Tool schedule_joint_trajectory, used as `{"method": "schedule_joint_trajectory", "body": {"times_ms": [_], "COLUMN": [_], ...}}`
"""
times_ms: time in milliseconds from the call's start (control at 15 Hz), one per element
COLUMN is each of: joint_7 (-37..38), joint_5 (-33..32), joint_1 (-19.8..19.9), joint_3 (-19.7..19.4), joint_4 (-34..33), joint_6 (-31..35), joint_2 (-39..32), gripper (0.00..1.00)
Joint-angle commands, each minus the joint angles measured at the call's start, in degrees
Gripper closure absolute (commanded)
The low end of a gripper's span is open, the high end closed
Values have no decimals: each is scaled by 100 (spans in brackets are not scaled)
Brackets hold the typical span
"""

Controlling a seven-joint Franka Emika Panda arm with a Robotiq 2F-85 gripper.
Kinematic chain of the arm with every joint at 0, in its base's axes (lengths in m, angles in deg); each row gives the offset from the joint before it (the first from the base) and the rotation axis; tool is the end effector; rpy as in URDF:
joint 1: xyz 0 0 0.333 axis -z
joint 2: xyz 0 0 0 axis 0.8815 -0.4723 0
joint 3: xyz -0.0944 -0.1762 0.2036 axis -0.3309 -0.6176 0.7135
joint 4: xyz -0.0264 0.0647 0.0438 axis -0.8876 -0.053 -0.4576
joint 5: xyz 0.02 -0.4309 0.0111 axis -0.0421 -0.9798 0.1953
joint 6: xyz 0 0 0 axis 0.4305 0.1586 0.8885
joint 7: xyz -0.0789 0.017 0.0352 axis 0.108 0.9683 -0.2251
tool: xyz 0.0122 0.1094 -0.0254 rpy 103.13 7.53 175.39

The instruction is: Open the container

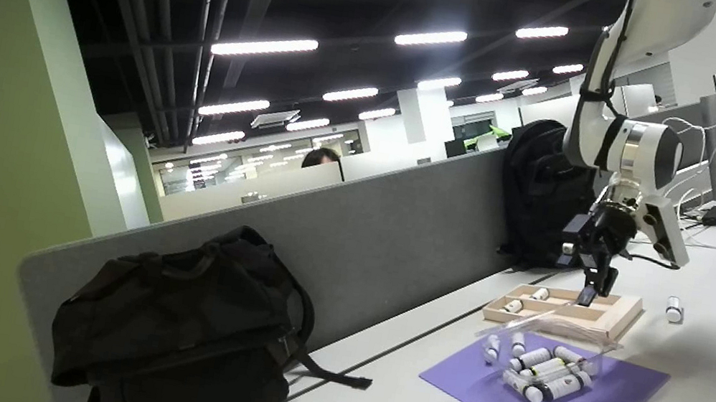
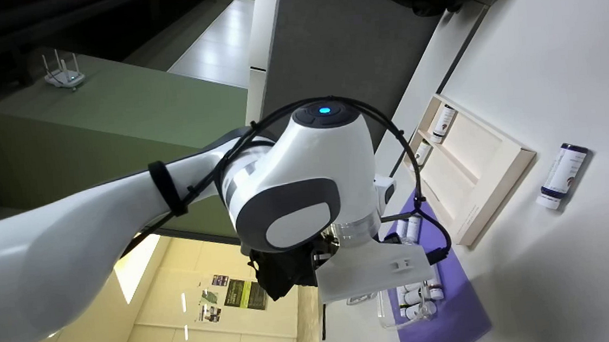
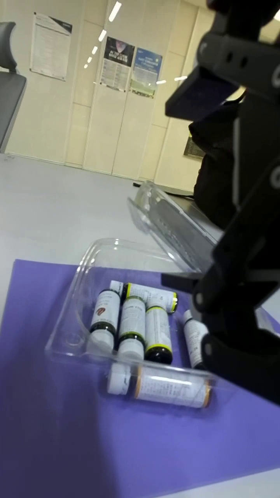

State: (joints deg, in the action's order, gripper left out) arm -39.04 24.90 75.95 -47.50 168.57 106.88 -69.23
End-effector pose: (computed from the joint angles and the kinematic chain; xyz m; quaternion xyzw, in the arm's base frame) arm 0.4703 -0.1002 0.0990 -0.8496 -0.0453 -0.0312 0.5245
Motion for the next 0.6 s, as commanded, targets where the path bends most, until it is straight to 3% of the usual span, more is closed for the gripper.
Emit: {"method": "schedule_joint_trajectory", "body": {"times_ms": [0,533], "joint_7": [-102,-283], "joint_5": [287,612], "joint_1": [61,28], "joint_3": [-82,-255], "joint_4": [-54,-121], "joint_6": [-265,-504], "joint_2": [214,411], "gripper": [0,0]}}
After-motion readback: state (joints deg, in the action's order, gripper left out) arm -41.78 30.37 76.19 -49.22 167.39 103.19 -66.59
